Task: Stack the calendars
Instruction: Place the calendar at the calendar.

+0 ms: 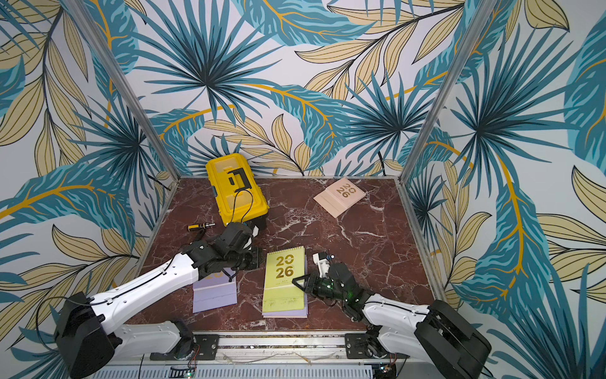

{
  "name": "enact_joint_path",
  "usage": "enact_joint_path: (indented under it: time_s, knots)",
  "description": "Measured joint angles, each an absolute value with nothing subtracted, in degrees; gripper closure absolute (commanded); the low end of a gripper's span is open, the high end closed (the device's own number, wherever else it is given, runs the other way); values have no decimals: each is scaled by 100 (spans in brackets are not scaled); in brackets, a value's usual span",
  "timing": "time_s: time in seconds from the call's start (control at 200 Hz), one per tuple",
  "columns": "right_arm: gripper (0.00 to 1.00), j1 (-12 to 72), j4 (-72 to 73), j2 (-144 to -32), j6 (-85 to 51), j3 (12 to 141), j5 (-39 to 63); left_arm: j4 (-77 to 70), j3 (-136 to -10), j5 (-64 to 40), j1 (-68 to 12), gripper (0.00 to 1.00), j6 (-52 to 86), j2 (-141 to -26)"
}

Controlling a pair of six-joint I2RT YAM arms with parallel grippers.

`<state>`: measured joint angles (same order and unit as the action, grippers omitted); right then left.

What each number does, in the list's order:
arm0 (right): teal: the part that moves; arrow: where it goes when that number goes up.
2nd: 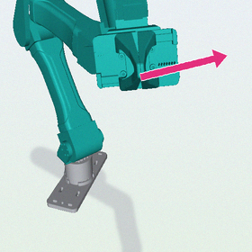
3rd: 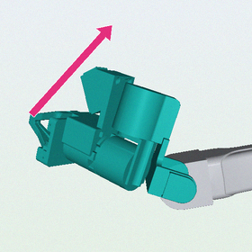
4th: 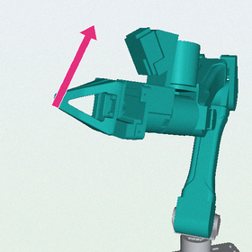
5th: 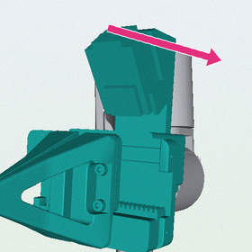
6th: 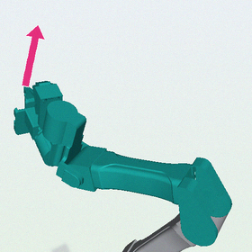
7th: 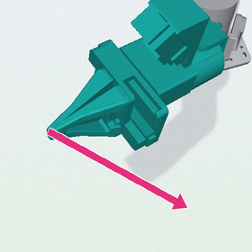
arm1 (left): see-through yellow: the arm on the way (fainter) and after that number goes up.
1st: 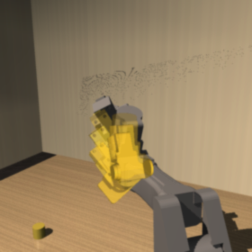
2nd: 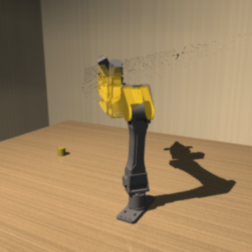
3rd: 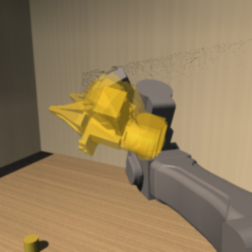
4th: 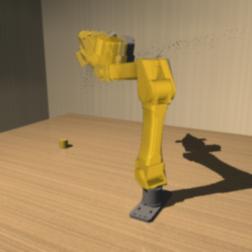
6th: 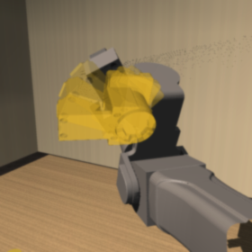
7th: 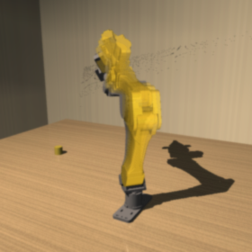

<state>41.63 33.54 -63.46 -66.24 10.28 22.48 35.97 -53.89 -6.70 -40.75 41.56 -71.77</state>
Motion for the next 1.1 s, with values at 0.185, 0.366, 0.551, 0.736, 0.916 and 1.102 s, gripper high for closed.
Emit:
enact_joint_path:
  time_s: [0.185,0.366,0.551,0.736,0.916,1.102]
  knots:
    - [47,4163,2224,-6180,-6313,1282,2141,3533,-5389,-694,-4075,100,4156,-7266]
    - [37,4165,1376,-6160,-6049,1653,2038,3531,-5389,-716,-4066,100,4156,-7336]
    - [30,4167,126,-5889,-5769,2143,1673,3505,-5317,-751,-4056,100,4156,-7389]
    - [28,4167,-832,-5623,-5494,2561,1308,3489,-5271,-766,-4045,100,4152,-7511]
    - [28,4167,-1282,-5636,-5382,2596,1160,3487,-5271,-788,-4040,100,4139,-7590]
    - [32,4167,-1409,-5693,-5308,2596,1057,3485,-5271,-805,-4038,100,4136,-7653]
